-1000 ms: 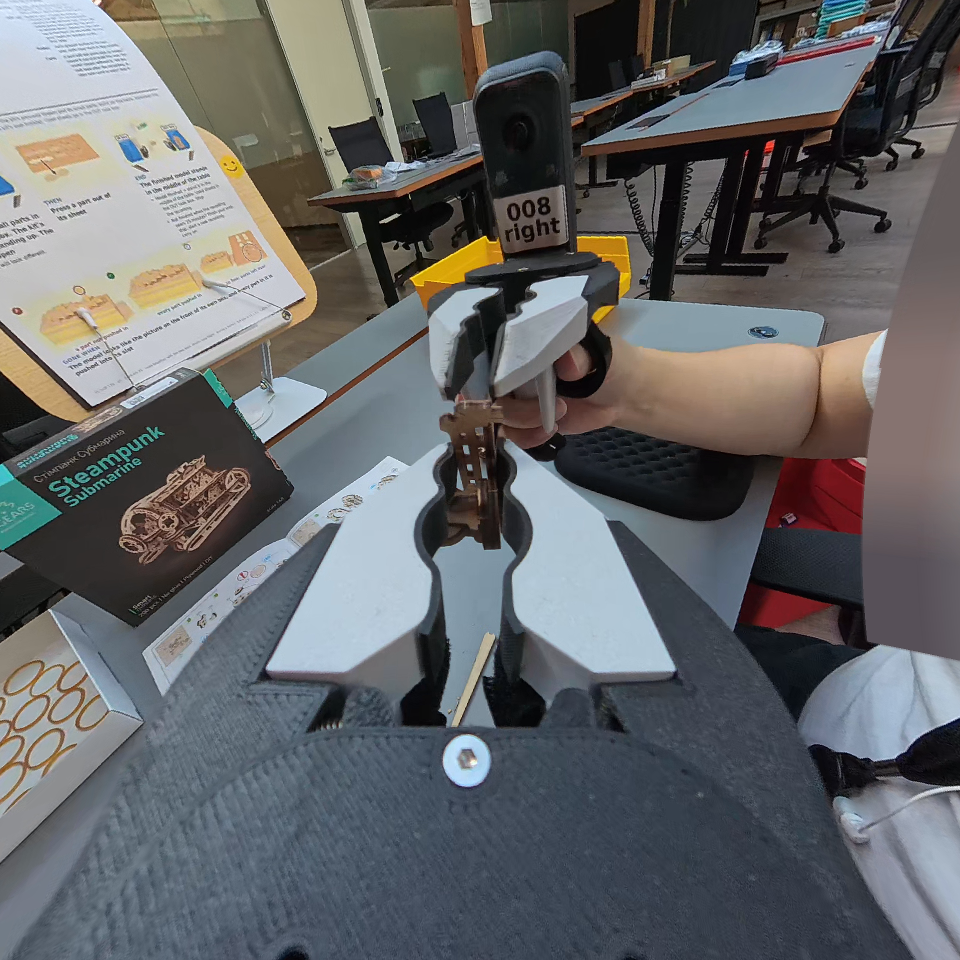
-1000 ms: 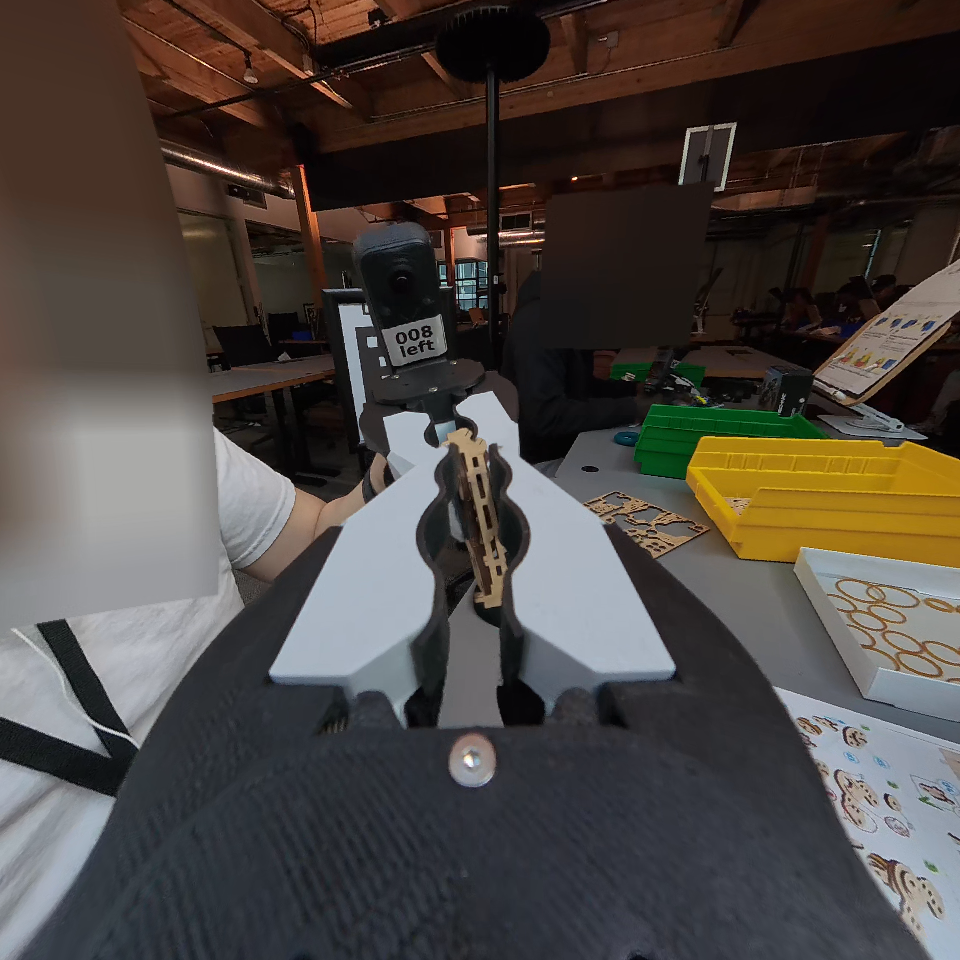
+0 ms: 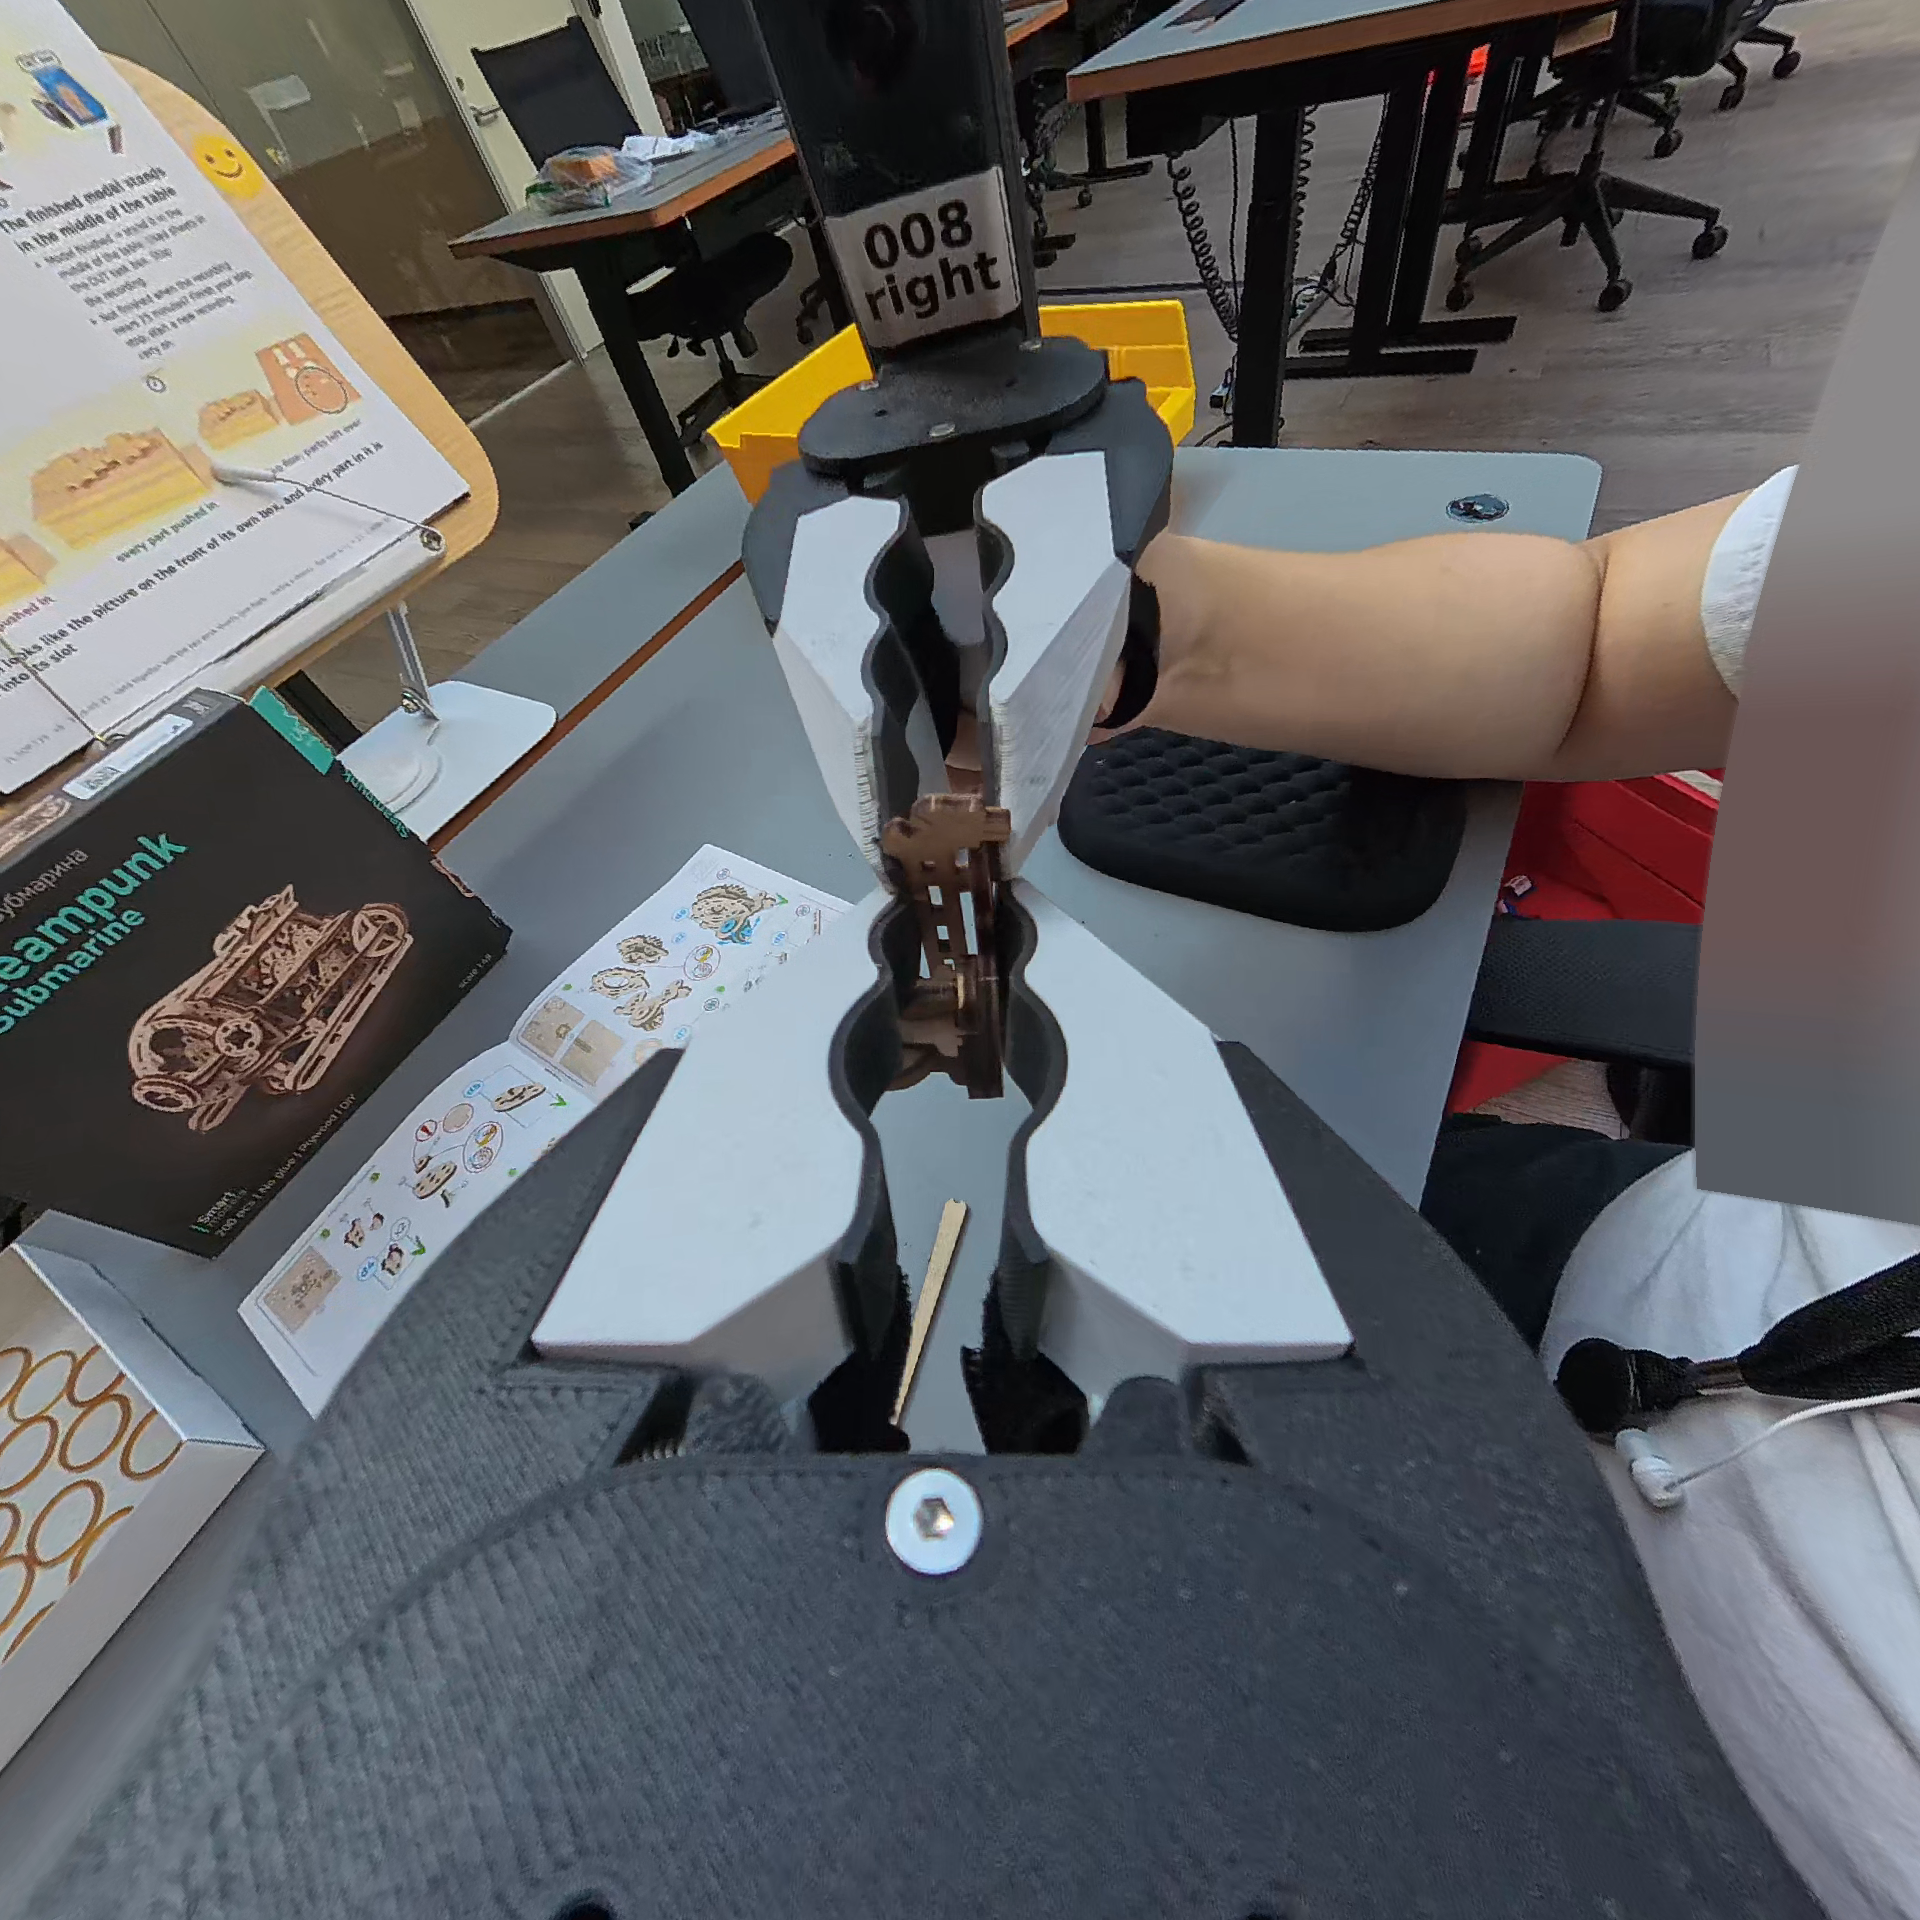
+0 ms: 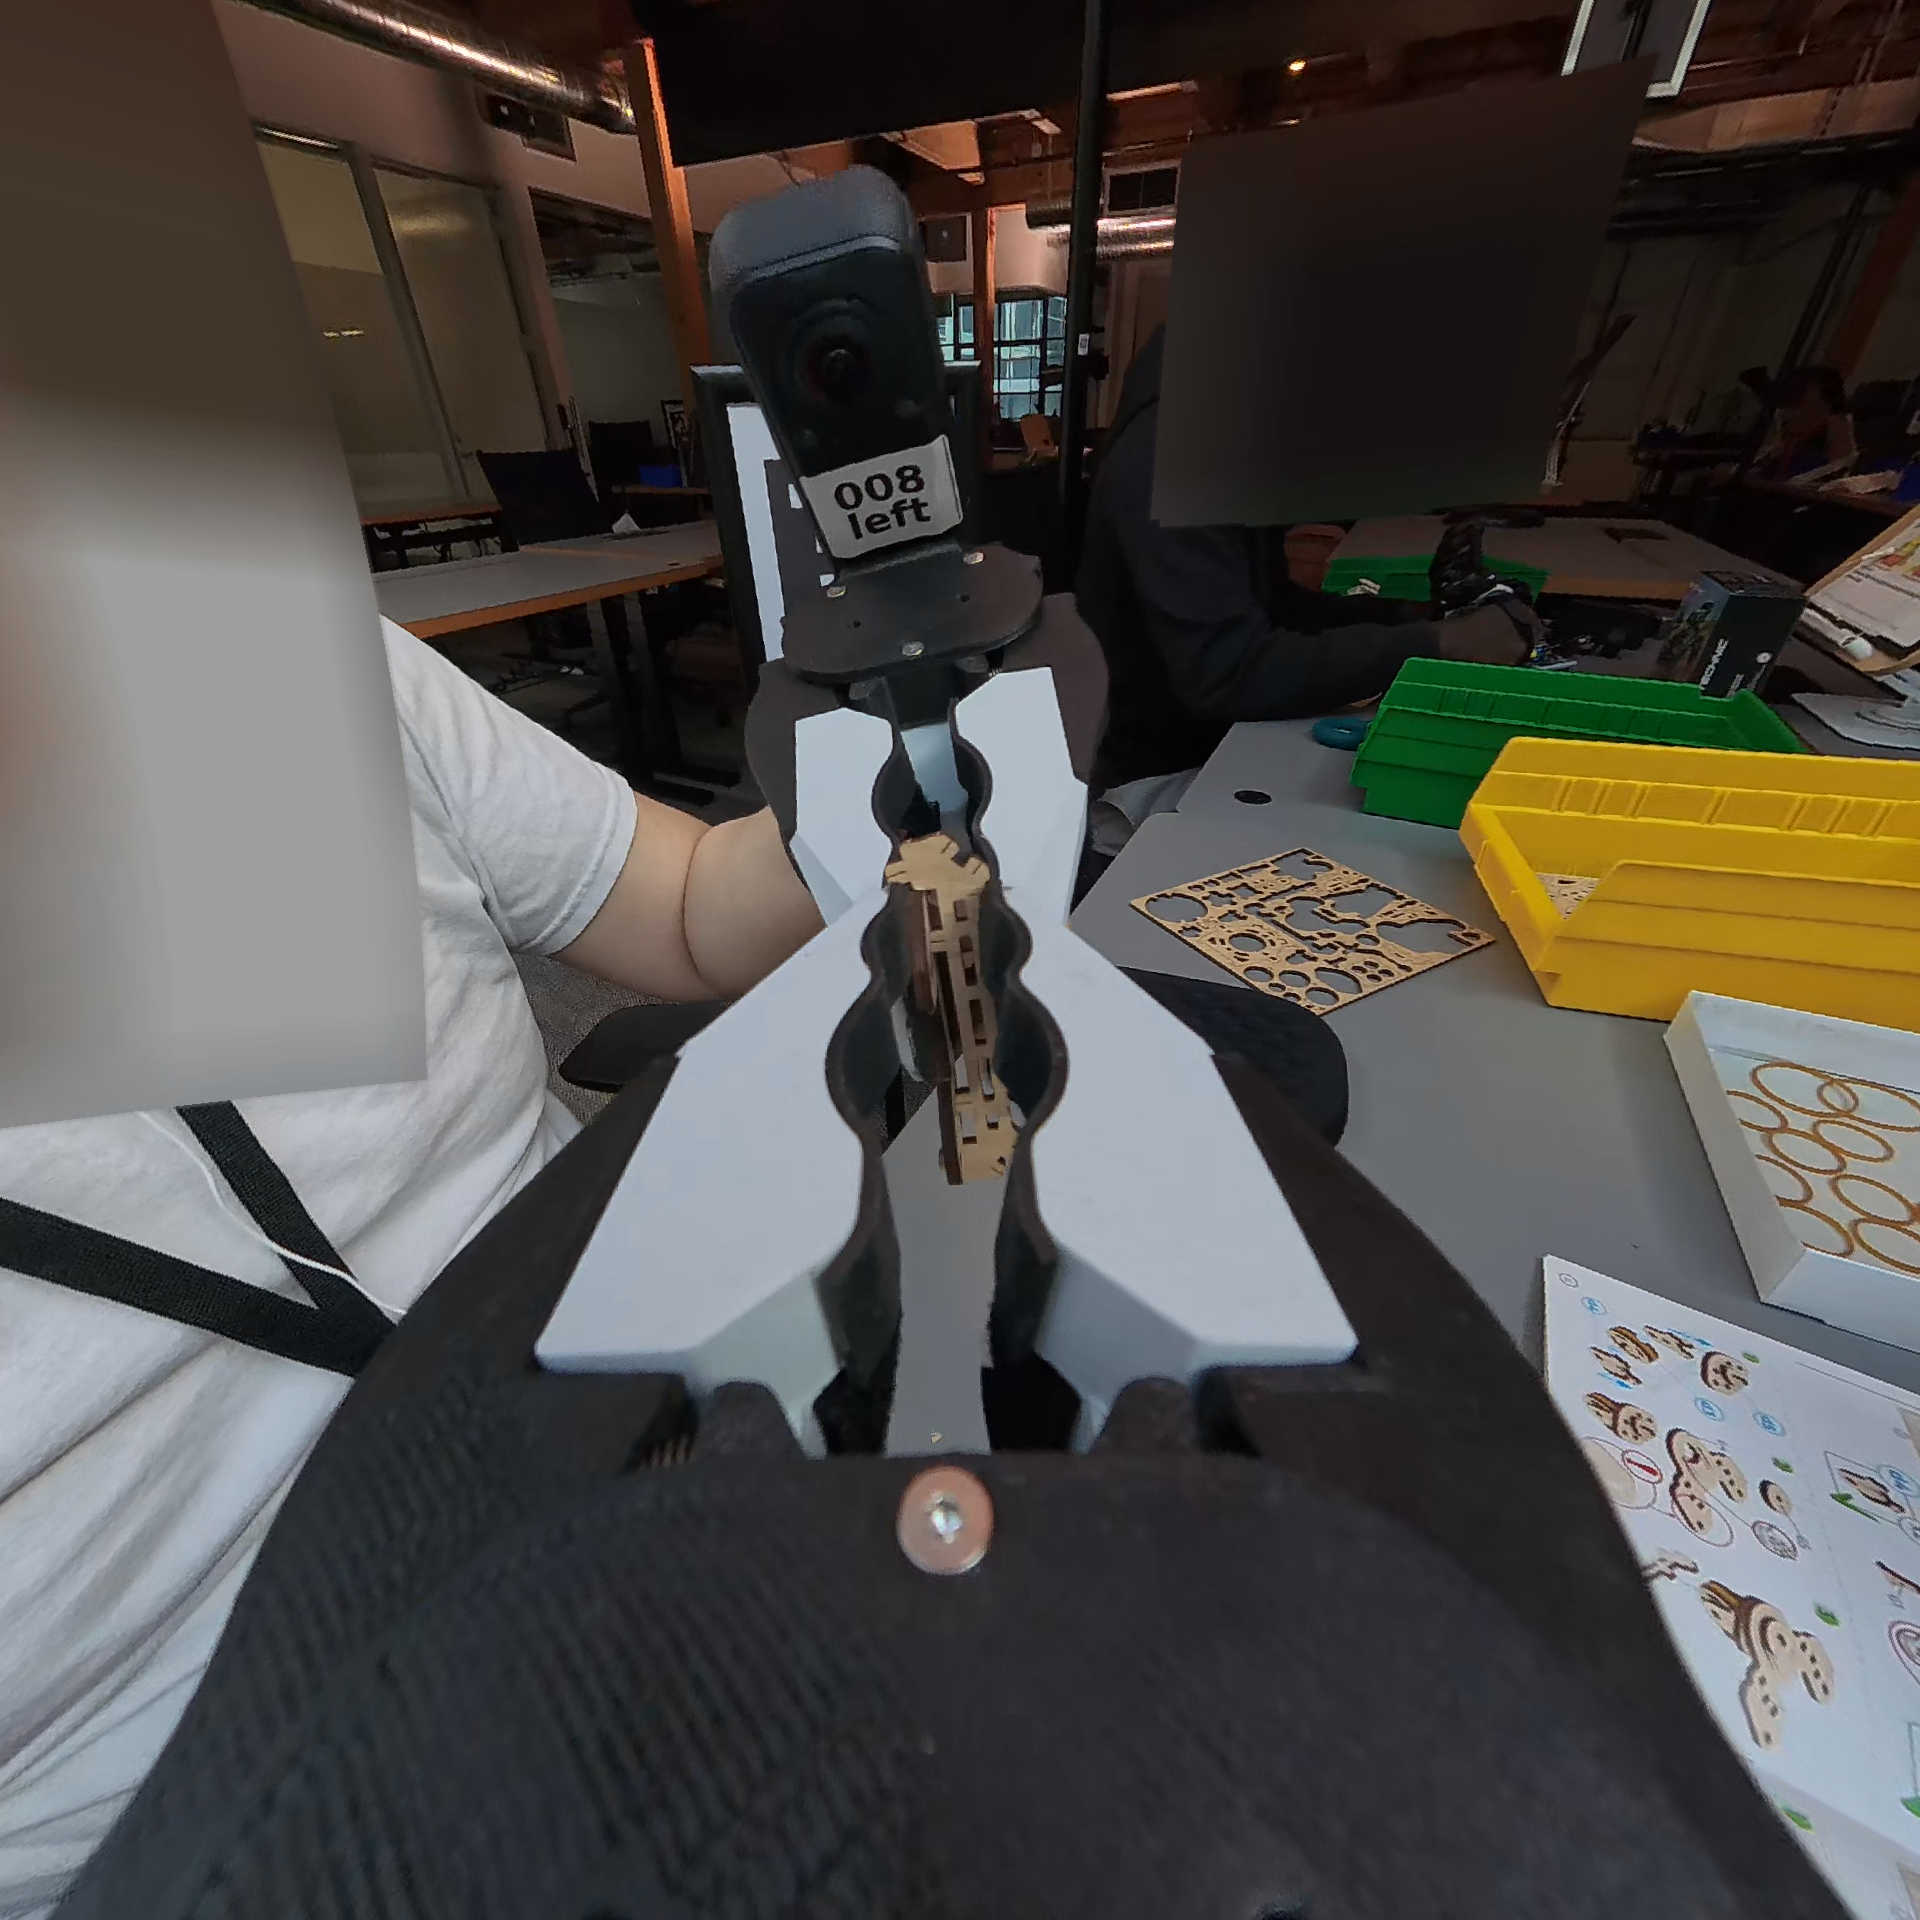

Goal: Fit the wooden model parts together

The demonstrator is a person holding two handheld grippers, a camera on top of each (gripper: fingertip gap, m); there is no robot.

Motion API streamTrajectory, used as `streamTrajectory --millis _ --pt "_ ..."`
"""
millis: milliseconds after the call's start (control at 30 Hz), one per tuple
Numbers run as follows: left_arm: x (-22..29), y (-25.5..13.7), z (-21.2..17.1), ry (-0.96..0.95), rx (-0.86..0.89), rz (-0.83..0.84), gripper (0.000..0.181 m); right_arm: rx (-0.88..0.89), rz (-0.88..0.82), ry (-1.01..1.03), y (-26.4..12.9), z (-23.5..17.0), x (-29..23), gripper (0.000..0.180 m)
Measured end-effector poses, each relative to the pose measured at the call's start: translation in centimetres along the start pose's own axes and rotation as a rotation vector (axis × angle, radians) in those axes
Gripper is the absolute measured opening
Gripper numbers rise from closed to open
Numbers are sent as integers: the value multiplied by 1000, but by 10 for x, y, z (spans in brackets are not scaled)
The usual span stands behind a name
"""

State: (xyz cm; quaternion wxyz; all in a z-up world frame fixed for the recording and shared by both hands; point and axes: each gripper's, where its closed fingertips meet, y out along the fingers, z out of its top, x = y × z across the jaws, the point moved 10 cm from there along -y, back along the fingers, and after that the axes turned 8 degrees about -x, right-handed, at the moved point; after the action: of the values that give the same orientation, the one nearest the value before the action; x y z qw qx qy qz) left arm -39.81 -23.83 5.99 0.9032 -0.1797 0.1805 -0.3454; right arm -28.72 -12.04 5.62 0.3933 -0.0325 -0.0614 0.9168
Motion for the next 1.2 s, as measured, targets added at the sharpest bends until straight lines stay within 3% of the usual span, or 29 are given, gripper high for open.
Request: streamTrajectory --millis 233,433,667,733,833,967,1067,1200 --pt "1 0 -4 6 6 8 12 30 42 6 2 -6 4 11" --pt "1 -1 -1 -9 32 -40 12 98 169 133 2 -8 9 14" --pt "-3 -3 -1 -44 30 -42 12 65 58 57 1 -4 6 12" --pt "-7 -6 0 -97 121 -63 11 133 107 102 0 -3 9 14" --pt "-21 -15 -6 -237 256 -29 12 155 64 140 -7 -9 19 41" --pt "-33 -23 -16 -403 393 -111 11 112 43 198 -5 -16 27 44" --pt "-35 -22 -20 -430 416 -111 11 68 45 216 7 -20 25 40" --pt "-34 -20 -18 -408 434 -109 11 76 76 278 10 -22 25 17"
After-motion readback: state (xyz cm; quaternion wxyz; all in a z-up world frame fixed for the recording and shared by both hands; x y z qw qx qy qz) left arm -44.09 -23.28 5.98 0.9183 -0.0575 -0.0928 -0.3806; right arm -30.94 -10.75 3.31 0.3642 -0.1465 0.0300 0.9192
